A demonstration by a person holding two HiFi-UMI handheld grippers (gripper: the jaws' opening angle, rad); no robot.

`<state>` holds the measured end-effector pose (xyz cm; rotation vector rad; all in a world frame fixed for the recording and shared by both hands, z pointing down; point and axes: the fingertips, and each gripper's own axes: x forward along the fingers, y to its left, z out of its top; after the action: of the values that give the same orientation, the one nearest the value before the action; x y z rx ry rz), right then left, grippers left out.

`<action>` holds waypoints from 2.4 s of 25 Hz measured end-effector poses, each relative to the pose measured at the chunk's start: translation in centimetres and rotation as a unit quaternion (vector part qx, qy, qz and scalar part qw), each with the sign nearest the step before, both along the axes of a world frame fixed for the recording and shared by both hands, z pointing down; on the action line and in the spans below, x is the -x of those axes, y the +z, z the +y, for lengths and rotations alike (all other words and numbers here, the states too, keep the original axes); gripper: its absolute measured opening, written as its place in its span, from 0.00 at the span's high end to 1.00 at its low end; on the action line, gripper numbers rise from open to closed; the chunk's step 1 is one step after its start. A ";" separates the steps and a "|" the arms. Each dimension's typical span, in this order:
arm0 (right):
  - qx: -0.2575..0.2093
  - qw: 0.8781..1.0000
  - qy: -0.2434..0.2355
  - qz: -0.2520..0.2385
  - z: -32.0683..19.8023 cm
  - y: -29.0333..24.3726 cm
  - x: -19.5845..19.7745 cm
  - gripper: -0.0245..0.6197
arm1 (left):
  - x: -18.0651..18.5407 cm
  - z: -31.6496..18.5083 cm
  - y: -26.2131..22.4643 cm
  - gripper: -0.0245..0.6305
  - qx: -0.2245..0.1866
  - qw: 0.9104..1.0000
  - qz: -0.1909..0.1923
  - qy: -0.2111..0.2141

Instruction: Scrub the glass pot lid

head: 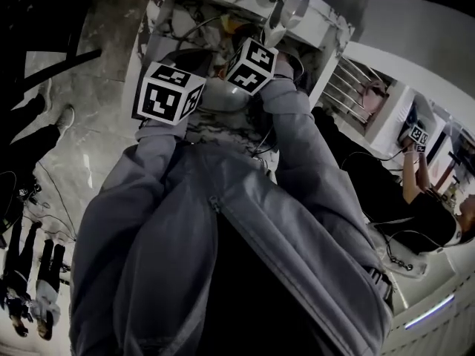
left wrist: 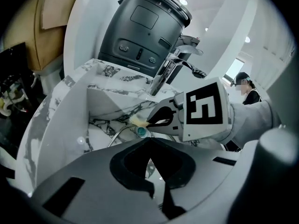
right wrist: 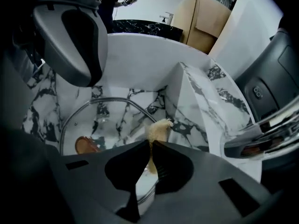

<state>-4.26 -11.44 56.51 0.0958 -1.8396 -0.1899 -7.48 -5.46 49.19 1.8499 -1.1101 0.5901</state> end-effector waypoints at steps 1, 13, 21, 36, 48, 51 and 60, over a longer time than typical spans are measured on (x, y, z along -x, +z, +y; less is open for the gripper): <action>-0.004 1.000 0.002 0.004 -0.3 0.6 0.1 0.90 | 0.0 0.0 0.1 0.94 0.001 1.000 0.001 -0.001; 0.079 0.993 -0.015 0.083 2.1 4.7 -1.5 0.90 | 0.4 0.8 0.7 0.94 0.005 1.000 0.004 -0.004; 0.117 0.990 -0.042 0.071 4.8 1.4 -1.9 0.90 | -0.2 2.1 0.0 0.94 -0.004 1.000 0.003 0.006; 0.124 0.988 -0.066 0.061 15.2 -0.8 -4.8 0.90 | -2.0 4.9 -1.1 0.94 -0.018 0.999 0.003 0.028; 0.143 0.983 -0.068 0.093 17.5 3.1 -5.6 0.90 | -2.0 6.0 -1.1 0.94 -0.017 0.999 -0.001 0.033; 0.162 0.979 -0.071 0.100 18.2 3.1 -5.6 0.90 | -1.9 6.1 -1.2 0.94 -0.018 0.999 -0.001 0.032; 0.220 0.965 -0.084 0.114 22.3 3.6 -5.8 0.90 | -1.9 6.7 -1.3 0.94 -0.019 0.999 0.000 0.033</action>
<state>1.55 10.91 60.14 -0.3798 -1.6189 0.0900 -5.59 1.25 47.85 1.9259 -1.0717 0.6108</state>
